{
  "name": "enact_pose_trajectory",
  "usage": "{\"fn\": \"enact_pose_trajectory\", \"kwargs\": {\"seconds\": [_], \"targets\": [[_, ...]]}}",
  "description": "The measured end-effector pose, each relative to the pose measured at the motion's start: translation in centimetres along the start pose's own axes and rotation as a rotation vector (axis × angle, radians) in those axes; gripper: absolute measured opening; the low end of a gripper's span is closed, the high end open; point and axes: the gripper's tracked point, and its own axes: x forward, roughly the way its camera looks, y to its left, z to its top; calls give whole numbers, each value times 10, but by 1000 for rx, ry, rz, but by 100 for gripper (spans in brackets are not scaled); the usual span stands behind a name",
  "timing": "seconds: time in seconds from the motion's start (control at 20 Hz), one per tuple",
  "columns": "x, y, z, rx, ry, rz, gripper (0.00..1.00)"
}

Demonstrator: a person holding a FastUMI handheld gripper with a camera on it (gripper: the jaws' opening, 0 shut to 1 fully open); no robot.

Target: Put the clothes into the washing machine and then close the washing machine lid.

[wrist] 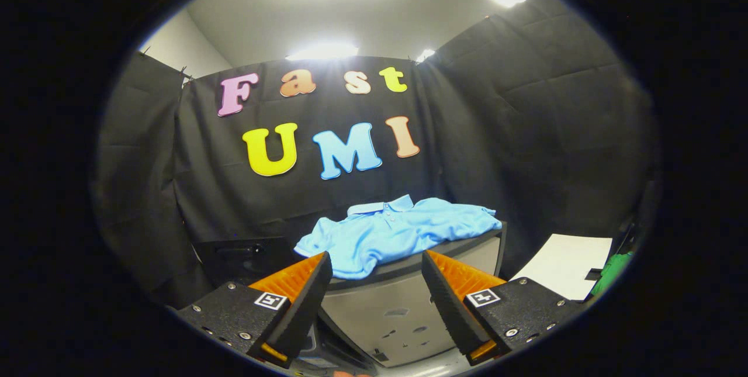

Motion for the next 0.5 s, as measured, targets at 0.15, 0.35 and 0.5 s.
{"fn": "enact_pose_trajectory", "kwargs": {"seconds": [0.15, 0.35, 0.5], "targets": [[58, -16, 10, -18, 27, -18, 96], [128, -23, 4, -41, 91, 8, 96], [172, -21, -14, -80, 178, 45, 96]]}}
